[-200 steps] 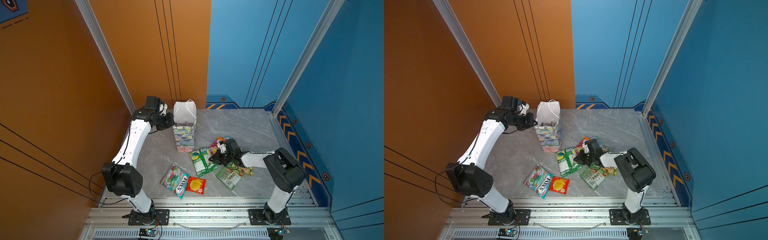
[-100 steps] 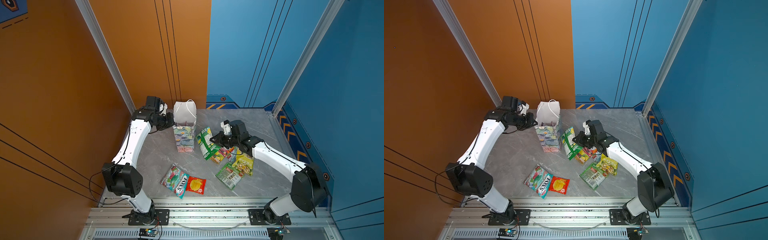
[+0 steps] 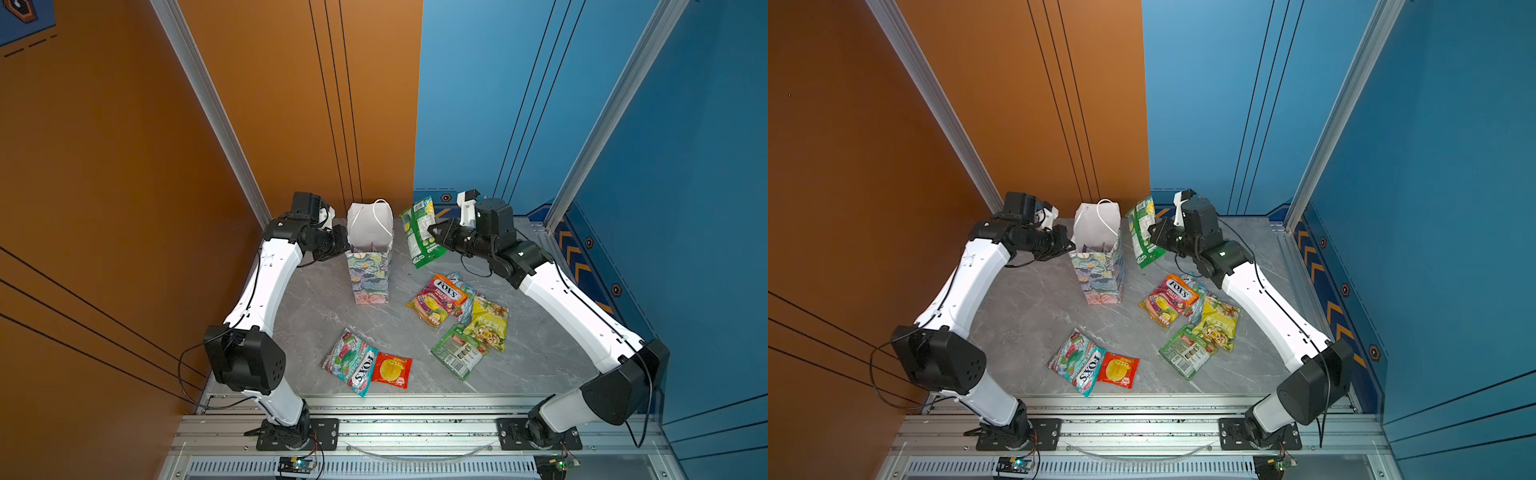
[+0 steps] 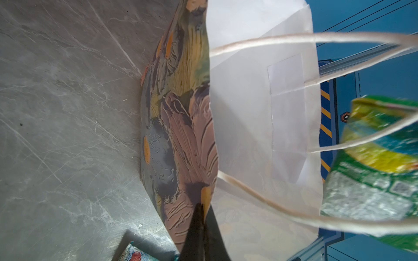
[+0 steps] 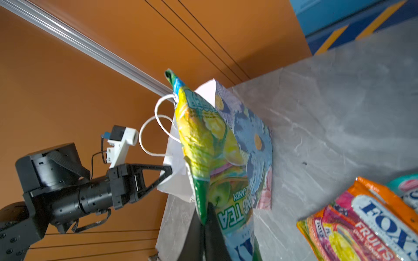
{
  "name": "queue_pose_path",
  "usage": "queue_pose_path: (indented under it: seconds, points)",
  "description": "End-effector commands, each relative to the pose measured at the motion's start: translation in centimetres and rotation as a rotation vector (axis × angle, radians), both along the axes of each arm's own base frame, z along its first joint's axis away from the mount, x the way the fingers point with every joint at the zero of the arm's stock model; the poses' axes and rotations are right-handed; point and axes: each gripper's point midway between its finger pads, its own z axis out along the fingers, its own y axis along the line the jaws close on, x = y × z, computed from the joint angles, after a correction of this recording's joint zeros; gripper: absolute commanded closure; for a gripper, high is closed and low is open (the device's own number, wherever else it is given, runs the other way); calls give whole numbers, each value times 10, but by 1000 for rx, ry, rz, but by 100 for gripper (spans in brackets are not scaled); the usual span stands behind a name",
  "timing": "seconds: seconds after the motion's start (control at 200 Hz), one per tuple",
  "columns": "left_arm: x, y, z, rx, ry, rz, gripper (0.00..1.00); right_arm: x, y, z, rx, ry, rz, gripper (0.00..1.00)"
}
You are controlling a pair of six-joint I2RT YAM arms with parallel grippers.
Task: Place the snacks into the paper bag
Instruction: Place the snack in the paper bag.
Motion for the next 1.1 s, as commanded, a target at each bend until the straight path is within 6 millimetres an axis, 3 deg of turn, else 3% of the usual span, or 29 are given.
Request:
queue_pose_path:
  seconds: [0.0, 0.255, 0.606, 0.871, 0.996, 1.016, 1.091]
  points:
    - [-2, -8, 9, -35, -16, -20, 100, 17, -5, 31, -46, -113, -70, 100]
    - [0, -9, 11, -39, -18, -20, 100, 41, 16, 83, -7, -244, -93, 100]
    - [0, -10, 8, -42, -13, -21, 100, 58, 44, 128, 21, -377, -117, 100]
    - [-1, -11, 7, -46, -11, -24, 100, 66, 80, 145, 71, -441, -85, 100]
    - [-1, -11, 8, -50, -13, -22, 100, 60, 96, 158, 103, -469, -51, 100]
    - [0, -11, 8, -50, -15, -21, 100, 67, 105, 145, 89, -451, -45, 100]
    - [0, -11, 9, -51, -18, -20, 100, 70, 110, 139, 82, -444, -42, 100]
